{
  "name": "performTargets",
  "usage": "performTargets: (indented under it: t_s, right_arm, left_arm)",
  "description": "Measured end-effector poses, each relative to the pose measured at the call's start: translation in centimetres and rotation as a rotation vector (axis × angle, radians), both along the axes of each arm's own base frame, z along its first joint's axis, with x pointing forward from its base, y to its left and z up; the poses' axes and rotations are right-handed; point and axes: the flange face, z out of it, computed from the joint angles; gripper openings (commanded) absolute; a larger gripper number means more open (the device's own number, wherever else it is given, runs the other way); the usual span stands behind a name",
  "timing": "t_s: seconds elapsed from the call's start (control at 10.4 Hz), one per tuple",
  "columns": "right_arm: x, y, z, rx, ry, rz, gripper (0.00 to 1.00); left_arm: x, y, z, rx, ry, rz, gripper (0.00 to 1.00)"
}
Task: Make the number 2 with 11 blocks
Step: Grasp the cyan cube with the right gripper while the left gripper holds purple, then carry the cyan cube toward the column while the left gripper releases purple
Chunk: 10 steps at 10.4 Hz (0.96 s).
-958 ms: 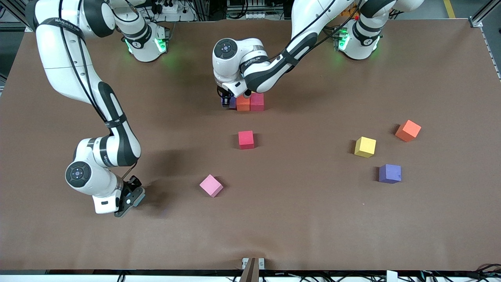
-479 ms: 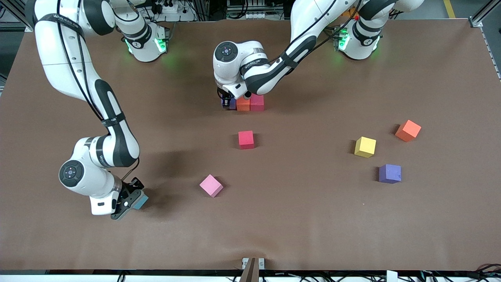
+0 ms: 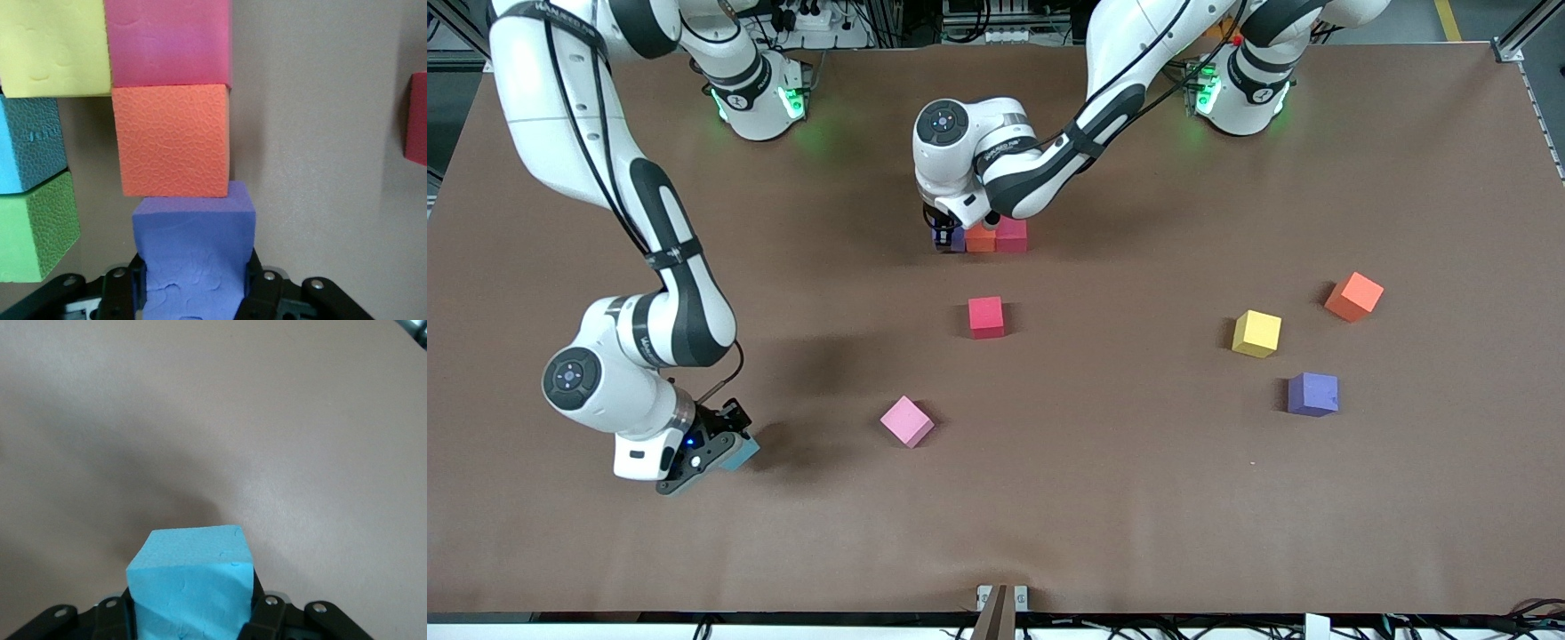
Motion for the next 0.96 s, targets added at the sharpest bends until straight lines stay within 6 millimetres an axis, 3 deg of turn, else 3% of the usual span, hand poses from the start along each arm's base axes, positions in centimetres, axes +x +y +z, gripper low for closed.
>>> performTargets:
  t_s: [0.19, 0.57, 0.77, 0.86, 0.96]
  right_arm:
    - [-0.9, 0.9, 1.7, 0.012, 0.001, -0.07, 0.41]
    - [-3.5, 4.4, 4.2, 0.04, 0.022, -0.289, 0.41]
    - [-4.8, 4.8, 5.3, 0.048, 0.029, -0.371, 0.41]
    - [-5.2, 4.4, 5.8, 0.048, 0.03, -0.395, 0.41]
    - [-5.5, 4.1, 6.2, 0.048, 0.031, -0.416, 0.41]
  left_arm:
    - [-0.1, 0.0, 0.0, -0.001, 0.0, -0.001, 0.0]
    - [-0.2, -0.1, -0.6, -0.004, 0.005, 0.0, 0.03]
    - [-0.1, 0.0, -1.2, -0.002, 0.012, 0.004, 0.04]
    - [-0.1, 0.0, -1.3, -0.002, 0.014, 0.005, 0.09]
    - [-0.1, 0.0, -1.3, -0.002, 0.014, 0.005, 0.22]
